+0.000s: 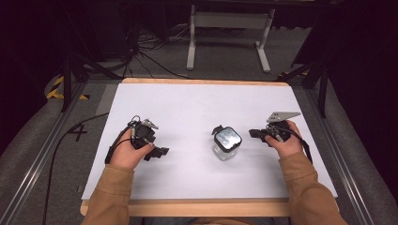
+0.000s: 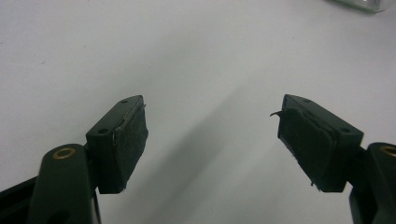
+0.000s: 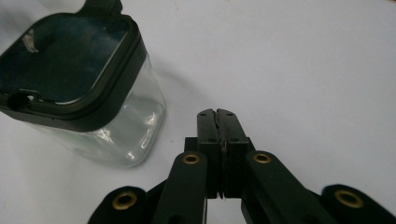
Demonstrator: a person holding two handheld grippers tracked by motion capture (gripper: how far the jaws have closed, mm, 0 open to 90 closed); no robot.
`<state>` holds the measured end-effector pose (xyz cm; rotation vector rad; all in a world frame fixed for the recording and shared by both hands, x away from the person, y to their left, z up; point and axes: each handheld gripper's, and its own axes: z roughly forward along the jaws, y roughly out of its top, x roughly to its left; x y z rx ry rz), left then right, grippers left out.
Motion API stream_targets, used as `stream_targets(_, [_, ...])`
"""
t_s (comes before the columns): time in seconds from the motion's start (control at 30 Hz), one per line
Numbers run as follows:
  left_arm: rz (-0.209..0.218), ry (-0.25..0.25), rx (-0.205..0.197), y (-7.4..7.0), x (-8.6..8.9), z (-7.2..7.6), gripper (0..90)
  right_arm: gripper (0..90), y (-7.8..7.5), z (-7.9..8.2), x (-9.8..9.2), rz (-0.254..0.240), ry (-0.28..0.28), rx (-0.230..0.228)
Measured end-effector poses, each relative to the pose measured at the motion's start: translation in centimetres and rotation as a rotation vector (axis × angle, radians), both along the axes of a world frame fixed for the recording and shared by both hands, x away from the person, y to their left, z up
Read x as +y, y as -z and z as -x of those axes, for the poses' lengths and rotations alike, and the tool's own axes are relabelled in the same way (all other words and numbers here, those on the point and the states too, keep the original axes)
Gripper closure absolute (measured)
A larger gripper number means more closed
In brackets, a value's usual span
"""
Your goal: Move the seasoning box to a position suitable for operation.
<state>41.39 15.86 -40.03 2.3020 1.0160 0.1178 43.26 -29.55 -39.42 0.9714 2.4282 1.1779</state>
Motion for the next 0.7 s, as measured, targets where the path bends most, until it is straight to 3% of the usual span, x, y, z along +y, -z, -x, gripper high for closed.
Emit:
stream_targets(0.17, [-0.002, 0.006, -0.001, 0.0, -0.1, 0.0, 24.3, 89.5, 0.6, 0.0, 0.3, -0.061, -0.019, -0.022])
stream_targets(0.3, [-0.005, 0.004, 0.003, 0.1, -0.2, 0.0, 24.2, 88.9, 1.2, -0.2, 0.6, -0.093, -0.058, 0.002])
stream_targets(0.7, [-0.01, 0.011, 0.006, 0.1, -0.2, 0.0, 24.2, 88.7, 2.4, -0.2, 2.3, -0.059, -0.158, 0.059])
